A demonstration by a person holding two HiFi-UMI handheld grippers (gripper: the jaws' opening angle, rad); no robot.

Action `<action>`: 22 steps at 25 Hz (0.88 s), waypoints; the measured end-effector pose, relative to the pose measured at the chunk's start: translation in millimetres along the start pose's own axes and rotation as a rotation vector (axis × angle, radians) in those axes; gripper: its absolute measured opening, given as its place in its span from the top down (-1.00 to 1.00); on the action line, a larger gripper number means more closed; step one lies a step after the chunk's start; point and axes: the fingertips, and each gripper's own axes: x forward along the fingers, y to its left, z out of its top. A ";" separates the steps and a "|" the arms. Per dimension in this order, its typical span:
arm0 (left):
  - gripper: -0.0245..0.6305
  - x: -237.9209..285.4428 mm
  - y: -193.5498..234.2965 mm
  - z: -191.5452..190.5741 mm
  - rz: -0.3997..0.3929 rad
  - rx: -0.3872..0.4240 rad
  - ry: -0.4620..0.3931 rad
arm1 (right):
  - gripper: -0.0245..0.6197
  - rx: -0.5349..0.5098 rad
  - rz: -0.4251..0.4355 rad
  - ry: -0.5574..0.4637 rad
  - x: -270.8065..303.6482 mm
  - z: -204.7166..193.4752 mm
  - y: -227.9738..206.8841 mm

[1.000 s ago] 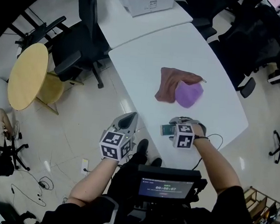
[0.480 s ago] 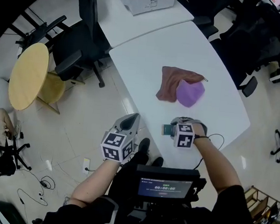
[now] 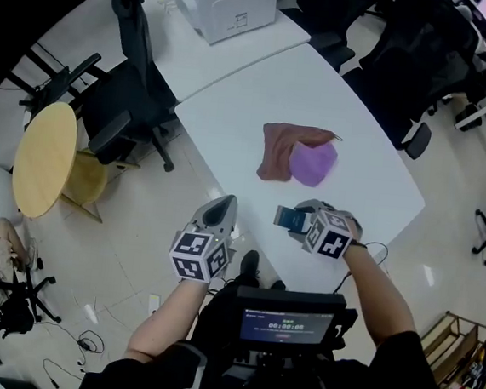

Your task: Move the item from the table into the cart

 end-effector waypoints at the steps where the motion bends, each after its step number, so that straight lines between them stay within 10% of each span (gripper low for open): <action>1: 0.94 -2.0 -7.6 8.1 -0.010 0.012 -0.011 | 0.16 0.036 -0.028 -0.043 -17.4 4.3 -1.9; 13: 0.94 -54.0 -124.2 72.0 -0.144 0.063 -0.138 | 0.16 0.325 -0.362 -0.509 -230.2 12.6 34.7; 22: 0.94 -103.9 -228.7 87.6 -0.270 0.189 -0.241 | 0.16 0.279 -0.509 -0.853 -384.9 5.2 115.5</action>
